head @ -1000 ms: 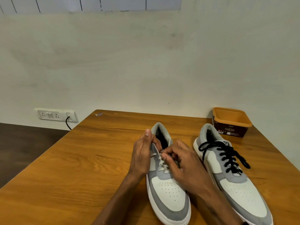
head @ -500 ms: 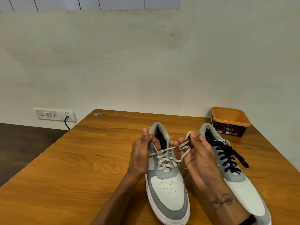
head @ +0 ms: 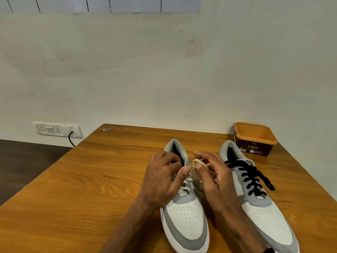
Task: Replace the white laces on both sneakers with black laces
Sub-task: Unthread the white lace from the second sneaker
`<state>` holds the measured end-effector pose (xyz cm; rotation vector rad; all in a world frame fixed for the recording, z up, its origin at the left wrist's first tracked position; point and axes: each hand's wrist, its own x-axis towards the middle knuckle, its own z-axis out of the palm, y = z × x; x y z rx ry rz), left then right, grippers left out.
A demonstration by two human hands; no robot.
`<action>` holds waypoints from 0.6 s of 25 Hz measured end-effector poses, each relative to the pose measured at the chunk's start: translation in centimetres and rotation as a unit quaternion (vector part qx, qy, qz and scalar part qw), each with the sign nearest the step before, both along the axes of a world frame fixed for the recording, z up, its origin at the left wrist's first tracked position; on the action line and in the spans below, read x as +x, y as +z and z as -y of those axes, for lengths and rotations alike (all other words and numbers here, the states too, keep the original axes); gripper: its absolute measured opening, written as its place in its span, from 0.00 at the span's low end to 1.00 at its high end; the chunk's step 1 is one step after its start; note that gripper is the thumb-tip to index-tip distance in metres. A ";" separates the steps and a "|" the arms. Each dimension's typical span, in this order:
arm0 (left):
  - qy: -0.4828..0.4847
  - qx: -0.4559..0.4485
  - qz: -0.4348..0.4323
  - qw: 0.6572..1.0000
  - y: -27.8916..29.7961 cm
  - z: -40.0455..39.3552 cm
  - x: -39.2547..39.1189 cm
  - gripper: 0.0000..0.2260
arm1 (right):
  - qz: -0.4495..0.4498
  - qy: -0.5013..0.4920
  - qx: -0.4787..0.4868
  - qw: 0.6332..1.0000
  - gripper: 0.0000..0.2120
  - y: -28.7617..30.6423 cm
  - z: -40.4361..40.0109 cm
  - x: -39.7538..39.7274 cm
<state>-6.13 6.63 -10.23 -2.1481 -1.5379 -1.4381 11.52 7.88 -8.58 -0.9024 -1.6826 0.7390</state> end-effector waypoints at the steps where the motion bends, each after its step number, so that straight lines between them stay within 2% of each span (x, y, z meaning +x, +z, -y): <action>1: 0.005 0.008 -0.030 0.999 0.2 0.2 0.4 0.31 | 0.055 0.011 0.039 0.998 0.16 -0.2 -0.1 0.0; 3: 0.011 0.005 -0.016 1.000 0.7 0.3 1.0 0.31 | 0.135 0.033 0.081 0.987 0.22 -0.3 -0.2 0.0; 7: -0.025 -0.079 0.178 0.981 1.6 0.3 0.6 0.29 | 0.241 0.052 0.111 0.963 0.29 -0.6 -0.4 0.1; 11: -0.052 -0.170 0.189 0.966 2.0 0.2 0.4 0.26 | 0.258 0.043 0.136 0.956 0.31 -0.9 -0.6 0.0; 13: -0.110 -0.195 0.303 0.927 2.5 0.4 0.1 0.30 | 0.269 0.030 0.143 0.952 0.30 -1.1 -0.7 0.0; 15: -0.159 -0.200 0.468 0.846 3.3 0.8 -0.7 0.34 | 0.281 0.017 0.148 0.948 0.30 -1.2 -0.8 0.0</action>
